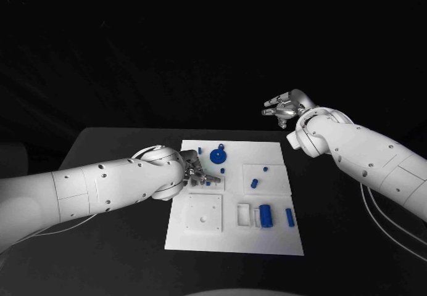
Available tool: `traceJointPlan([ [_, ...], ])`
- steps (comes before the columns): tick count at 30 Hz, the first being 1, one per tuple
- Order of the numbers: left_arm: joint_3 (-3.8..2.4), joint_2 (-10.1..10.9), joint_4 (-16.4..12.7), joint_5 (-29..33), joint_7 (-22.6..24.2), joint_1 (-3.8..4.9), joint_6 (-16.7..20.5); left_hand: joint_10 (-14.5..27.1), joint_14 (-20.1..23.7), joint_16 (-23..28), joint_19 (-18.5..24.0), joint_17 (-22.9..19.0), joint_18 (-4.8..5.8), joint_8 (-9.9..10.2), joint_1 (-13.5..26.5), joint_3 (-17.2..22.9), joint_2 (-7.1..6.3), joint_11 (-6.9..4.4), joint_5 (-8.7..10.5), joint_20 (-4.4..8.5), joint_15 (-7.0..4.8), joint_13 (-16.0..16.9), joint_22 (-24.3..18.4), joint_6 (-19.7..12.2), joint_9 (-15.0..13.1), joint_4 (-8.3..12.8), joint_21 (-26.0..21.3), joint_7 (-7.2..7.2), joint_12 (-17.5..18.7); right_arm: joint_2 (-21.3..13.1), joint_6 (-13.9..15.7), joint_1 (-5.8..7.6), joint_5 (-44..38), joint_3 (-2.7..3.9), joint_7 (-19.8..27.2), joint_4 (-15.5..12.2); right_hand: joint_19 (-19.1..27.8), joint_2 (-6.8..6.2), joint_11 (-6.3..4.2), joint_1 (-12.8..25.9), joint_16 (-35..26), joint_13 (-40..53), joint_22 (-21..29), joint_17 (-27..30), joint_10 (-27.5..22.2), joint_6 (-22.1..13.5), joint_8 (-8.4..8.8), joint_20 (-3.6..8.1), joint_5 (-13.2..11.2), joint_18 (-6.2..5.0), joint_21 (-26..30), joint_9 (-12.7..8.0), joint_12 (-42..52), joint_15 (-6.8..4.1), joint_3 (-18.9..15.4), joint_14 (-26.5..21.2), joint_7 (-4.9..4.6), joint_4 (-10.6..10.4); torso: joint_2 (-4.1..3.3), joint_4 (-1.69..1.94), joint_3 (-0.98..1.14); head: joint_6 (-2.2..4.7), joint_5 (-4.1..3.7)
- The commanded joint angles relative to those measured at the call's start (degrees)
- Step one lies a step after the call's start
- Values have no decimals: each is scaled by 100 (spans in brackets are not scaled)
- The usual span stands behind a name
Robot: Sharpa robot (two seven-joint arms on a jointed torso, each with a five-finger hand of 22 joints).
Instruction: Assemble the parts on the task board
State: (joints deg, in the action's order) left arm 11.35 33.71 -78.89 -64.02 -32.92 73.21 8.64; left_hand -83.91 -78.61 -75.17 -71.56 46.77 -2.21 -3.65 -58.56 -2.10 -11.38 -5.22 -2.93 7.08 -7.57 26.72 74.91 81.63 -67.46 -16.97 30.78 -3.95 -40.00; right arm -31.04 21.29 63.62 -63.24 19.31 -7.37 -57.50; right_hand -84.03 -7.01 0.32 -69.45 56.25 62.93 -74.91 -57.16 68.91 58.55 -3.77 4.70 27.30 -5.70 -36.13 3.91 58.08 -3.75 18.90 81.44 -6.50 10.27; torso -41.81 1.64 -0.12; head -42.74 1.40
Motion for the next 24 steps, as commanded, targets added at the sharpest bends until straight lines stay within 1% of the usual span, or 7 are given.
traceJointPlan([
  [1,-102,30,-32,78,66,11,-59,-278,19,27,11,-26,24,-19,2,4,37,-41,7,31,-30,-15,105,5,21,-2,-24,-3,0,-10,-38,0,1,2,25,-2,-281,2,-14,3,-37,-7,-387,4,-33,-12,19,25,23,-82,24,-6,-26,-14,-8,-21,-21,36,-2,-1,-2,30,-1],
  [5,-253,75,21,216,79,101,-256,-275,47,65,23,-91,29,-8,-132,99,147,-35,6,29,-24,-32,103,-30,50,12,-33,7,26,-27,-41,0,12,2,26,-2,-281,2,-14,15,-39,-6,-387,6,-31,-11,20,25,29,-82,24,-6,-23,-14,-17,-21,-22,30,-4,-6,-2,72,0],
  [10,-330,47,353,630,93,389,-643,-268,162,209,73,-315,59,-5,-362,203,314,26,-58,37,17,-59,85,-336,244,30,-115,101,180,-53,-46,0,47,2,27,-24,-281,0,-15,22,-37,-7,-385,5,-31,-14,20,25,36,-82,28,-6,-24,-15,-27,-19,-20,25,-16,-18,-3,171,40],
  [12,-346,-15,642,784,132,551,-799,-244,305,351,103,-611,100,-27,-540,189,445,61,-609,71,25,-42,74,-511,293,79,-193,146,327,-76,-46,0,54,2,25,-54,-281,0,-15,22,-37,-7,-385,5,-31,-14,20,25,36,-82,28,-6,-24,-15,-27,-19,-20,25,-28,-27,-1,213,44],
  [17,-358,-159,1146,863,248,722,-947,-215,404,419,98,-849,178,-38,-770,47,714,57,-1632,129,3,31,74,-757,439,438,-292,176,493,-125,-43,0,69,2,18,-133,-282,-2,-16,26,-41,-7,-386,8,-29,-15,19,25,62,-82,24,-6,-23,-15,-36,-20,-20,20,-73,-53,8,282,63],
  [18,-361,-217,1323,851,287,762,-1006,-217,418,398,75,-901,201,-33,-724,-129,856,59,-1656,137,7,110,88,-832,761,590,-339,210,539,-146,-39,0,76,2,12,-171,-282,-3,-15,34,-42,-13,-387,10,-34,-14,20,25,70,-81,20,-6,-31,-15,-39,-20,-21,14,-106,-67,6,324,81],
  [24,-370,-415,1882,787,409,864,-1203,-208,438,369,46,-988,190,-20,-719,-189,885,95,-1666,122,28,207,101,-1118,1428,660,-390,300,613,-215,-30,1,88,2,-20,-317,-280,-3,-15,42,-44,-14,-384,11,-33,-15,19,25,64,-82,34,-6,-31,-14,-44,-20,-20,7,-189,-116,6,434,162],
])
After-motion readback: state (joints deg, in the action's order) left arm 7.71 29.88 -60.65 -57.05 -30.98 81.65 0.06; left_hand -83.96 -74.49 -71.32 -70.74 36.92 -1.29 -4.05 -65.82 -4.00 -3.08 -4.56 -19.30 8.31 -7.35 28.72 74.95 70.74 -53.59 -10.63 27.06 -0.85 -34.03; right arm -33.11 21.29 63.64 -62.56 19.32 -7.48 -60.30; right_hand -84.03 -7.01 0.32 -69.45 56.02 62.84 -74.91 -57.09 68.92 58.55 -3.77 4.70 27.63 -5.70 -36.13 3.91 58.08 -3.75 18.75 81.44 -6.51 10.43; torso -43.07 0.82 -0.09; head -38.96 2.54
